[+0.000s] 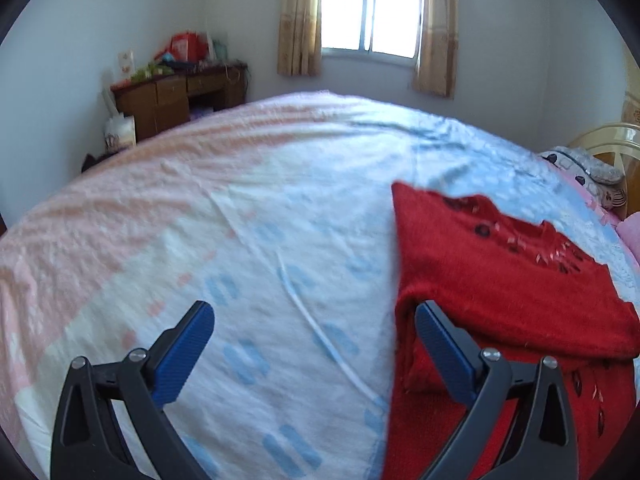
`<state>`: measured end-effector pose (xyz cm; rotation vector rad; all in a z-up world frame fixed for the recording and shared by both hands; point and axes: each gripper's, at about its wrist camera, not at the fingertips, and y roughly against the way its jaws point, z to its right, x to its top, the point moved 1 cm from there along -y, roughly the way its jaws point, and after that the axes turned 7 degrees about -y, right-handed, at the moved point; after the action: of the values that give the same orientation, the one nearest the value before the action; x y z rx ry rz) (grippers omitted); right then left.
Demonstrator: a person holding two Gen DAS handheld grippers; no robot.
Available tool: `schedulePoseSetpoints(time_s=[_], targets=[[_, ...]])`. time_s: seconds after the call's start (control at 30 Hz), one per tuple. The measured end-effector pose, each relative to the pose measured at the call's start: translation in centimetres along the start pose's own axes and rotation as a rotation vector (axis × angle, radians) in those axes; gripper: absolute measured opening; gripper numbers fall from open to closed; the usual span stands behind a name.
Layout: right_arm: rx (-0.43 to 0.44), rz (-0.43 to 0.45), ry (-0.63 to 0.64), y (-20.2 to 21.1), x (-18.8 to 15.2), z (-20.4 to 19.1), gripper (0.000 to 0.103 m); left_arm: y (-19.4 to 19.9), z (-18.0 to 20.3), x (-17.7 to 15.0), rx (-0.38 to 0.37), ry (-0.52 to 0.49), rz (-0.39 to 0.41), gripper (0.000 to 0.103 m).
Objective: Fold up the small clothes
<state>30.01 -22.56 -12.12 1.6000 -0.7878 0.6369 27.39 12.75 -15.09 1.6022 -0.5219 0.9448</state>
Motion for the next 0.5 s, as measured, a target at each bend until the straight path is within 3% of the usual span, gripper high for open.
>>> schedulePoseSetpoints(time_s=[0.2, 0.33, 0.5], targets=[[0.086, -0.077, 0.091, -2.7, -0.3, -3.6, 0.042, -2.8, 2.4, 1.1, 0.047, -0.124, -0.075, 0.103], [0.073, -0.151, 0.041, -5.0, -1.3, -2.5, 0.042, -3.9, 2.7, 0.6, 0.044, -0.150, -0.133, 0.103], [0.099, -0.139, 0.032, -5.0, -1.9, -1.7, 0.042, -4.0, 2.7, 0.4, 0.035, -0.154, -0.134, 0.103]])
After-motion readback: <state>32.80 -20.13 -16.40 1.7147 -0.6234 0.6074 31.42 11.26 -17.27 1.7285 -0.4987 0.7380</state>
